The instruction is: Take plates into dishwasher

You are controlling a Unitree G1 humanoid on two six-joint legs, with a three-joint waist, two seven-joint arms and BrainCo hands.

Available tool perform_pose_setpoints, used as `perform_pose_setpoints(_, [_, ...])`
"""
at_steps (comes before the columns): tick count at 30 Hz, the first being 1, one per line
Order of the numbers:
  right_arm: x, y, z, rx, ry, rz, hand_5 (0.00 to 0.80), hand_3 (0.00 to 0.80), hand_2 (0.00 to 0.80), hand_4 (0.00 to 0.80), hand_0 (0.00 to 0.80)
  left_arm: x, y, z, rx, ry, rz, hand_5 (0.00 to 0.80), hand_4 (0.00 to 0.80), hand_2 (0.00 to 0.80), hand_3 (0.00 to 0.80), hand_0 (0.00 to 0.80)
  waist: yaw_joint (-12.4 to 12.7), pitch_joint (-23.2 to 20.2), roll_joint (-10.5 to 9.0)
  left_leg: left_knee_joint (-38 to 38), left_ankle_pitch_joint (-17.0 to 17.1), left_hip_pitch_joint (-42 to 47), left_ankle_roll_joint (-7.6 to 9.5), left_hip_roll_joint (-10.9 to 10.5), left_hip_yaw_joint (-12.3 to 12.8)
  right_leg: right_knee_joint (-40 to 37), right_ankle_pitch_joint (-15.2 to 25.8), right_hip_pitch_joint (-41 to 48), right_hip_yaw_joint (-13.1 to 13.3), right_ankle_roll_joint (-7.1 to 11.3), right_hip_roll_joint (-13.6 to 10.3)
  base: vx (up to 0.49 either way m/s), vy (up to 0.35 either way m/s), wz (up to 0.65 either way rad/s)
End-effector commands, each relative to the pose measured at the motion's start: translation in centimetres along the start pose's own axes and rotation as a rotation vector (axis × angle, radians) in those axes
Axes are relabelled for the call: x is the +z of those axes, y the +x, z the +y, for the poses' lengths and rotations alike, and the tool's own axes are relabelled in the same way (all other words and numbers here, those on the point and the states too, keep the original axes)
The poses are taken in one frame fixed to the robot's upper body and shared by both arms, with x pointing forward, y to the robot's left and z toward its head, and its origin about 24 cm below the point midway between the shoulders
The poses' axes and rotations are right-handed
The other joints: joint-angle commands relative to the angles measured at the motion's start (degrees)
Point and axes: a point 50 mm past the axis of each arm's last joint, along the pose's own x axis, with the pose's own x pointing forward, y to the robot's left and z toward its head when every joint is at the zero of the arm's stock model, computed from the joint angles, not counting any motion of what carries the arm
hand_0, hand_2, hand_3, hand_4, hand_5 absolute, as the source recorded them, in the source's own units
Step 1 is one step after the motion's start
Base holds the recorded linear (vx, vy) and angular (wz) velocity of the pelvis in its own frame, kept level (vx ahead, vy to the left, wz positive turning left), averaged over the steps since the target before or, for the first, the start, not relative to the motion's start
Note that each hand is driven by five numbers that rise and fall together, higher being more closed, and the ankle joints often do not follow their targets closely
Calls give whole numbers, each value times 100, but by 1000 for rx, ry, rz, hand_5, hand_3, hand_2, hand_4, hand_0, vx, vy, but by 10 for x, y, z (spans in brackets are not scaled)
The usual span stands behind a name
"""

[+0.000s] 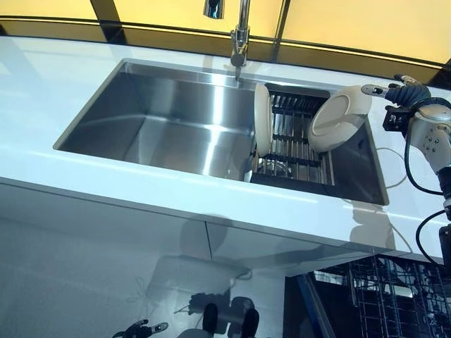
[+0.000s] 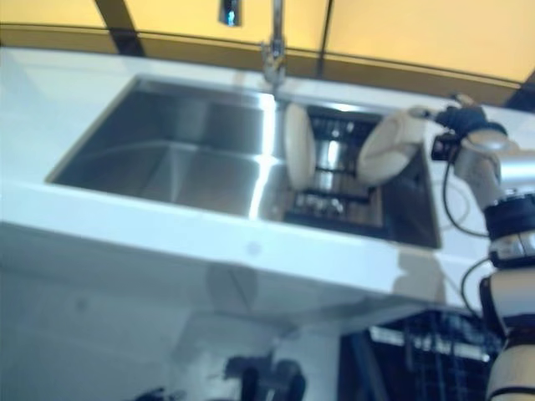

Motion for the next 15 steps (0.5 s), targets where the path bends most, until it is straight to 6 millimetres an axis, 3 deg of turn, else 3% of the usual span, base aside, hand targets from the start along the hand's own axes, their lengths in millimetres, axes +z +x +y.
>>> perform_pose_setpoints(1, [8, 0, 0, 9, -34, -28, 0, 0, 0, 0, 0, -8, -1, 5, 10, 40, 25, 0, 0, 0, 0, 0, 68, -183, -57, -24, -378, -113, -304, 223, 169, -2, -392, 165, -115, 464, -285, 0, 0, 0])
perform_pose_setpoints(15, [-1, 1, 7, 64, -12, -1, 0, 0, 0, 0, 0, -3, 0, 3, 7, 38, 11, 0, 0, 0, 0, 0, 68, -75, -7, -24, -353, -168, -301, 215, 144, -2, -370, 107, -133, 457, -300, 0, 0, 0])
